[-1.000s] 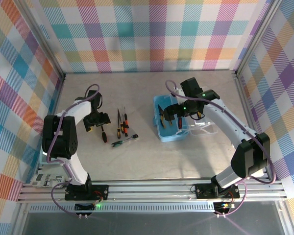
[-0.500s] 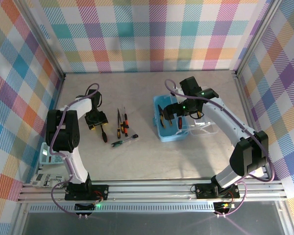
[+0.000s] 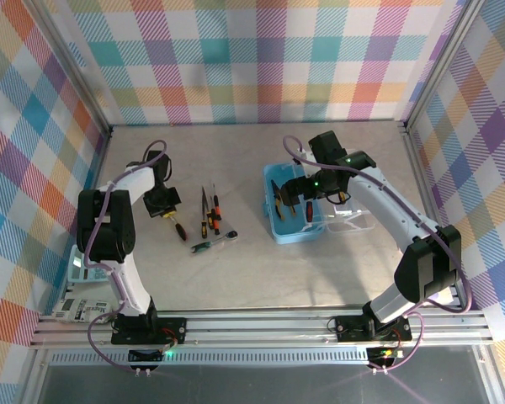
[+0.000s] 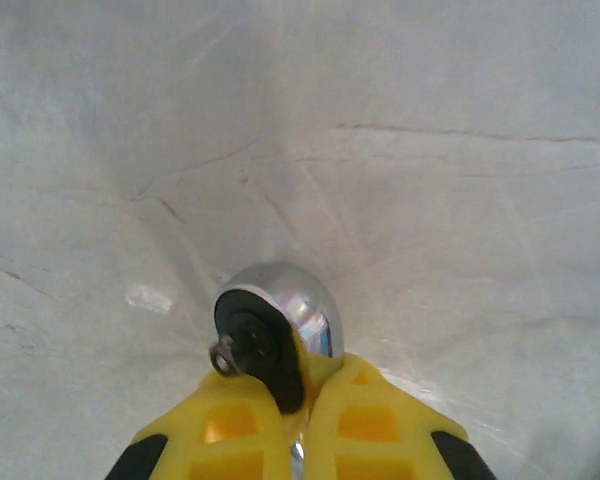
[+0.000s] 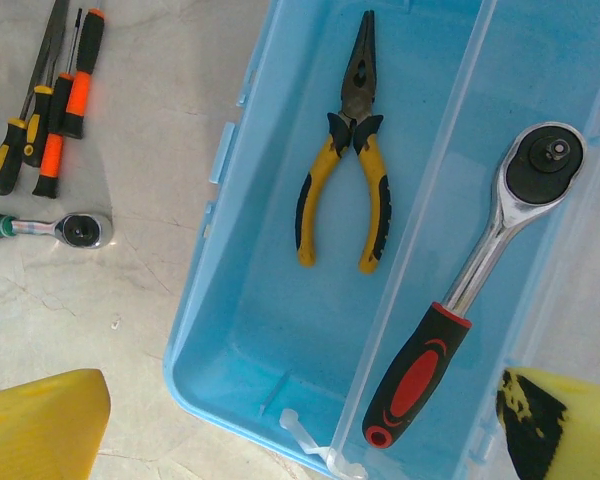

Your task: Pack the tool kit

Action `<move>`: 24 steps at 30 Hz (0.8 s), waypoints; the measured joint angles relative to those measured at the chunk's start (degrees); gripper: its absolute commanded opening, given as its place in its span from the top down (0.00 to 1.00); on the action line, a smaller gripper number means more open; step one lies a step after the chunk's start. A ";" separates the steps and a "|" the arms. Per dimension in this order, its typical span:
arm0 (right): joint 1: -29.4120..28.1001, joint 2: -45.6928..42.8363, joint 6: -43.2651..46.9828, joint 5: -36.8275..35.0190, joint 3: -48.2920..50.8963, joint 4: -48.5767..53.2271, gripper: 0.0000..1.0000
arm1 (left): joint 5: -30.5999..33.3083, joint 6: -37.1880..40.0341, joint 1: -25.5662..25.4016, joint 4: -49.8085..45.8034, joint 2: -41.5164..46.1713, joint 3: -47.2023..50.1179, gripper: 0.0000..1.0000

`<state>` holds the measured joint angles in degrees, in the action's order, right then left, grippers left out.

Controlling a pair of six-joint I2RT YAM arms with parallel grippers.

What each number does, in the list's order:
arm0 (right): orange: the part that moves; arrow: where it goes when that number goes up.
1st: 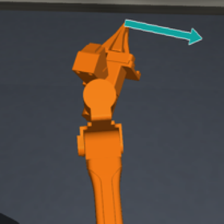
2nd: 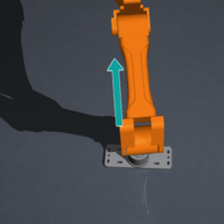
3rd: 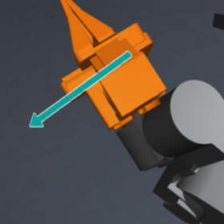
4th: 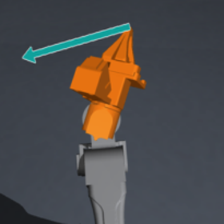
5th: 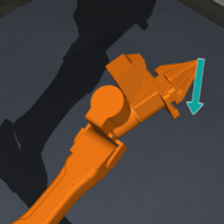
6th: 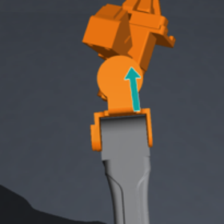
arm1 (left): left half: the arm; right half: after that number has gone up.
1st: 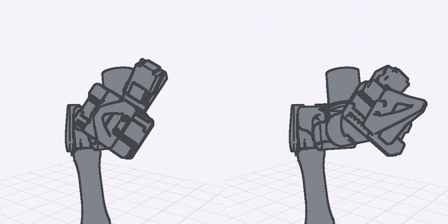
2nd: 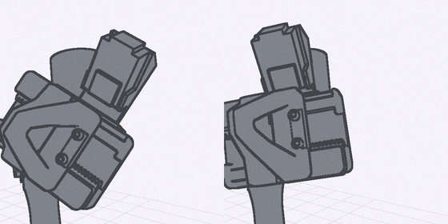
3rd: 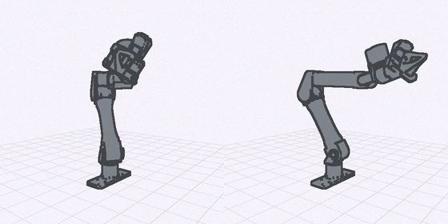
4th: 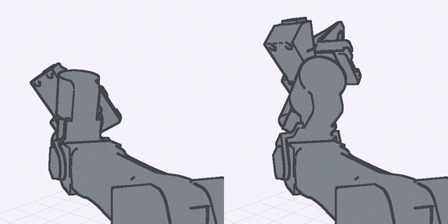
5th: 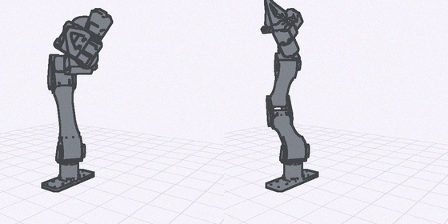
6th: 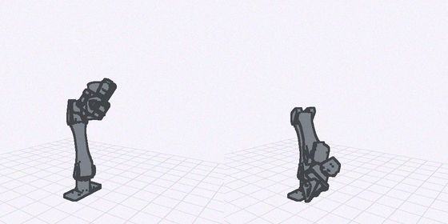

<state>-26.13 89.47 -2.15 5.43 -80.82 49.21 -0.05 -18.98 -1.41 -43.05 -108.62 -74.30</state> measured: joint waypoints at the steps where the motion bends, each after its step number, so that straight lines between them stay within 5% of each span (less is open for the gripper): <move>1: 0.00 0.00 0.00 0.00 0.00 0.00 0.01 | -0.39 0.02 -0.02 0.42 0.66 0.20 1.00; 18: -0.39 -1.66 0.02 2.40 0.00 0.04 0.01 | -11.32 1.92 -5.92 -2.43 15.41 0.63 1.00; 24: -4.50 -2.23 0.00 5.09 -0.04 -0.61 0.01 | -17.92 0.48 -13.25 -0.63 16.94 -2.99 1.00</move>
<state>-30.63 87.24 -2.15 10.52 -80.86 48.60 -17.98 -18.50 -14.66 -43.68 -91.68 -77.30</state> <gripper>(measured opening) 0.988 0.051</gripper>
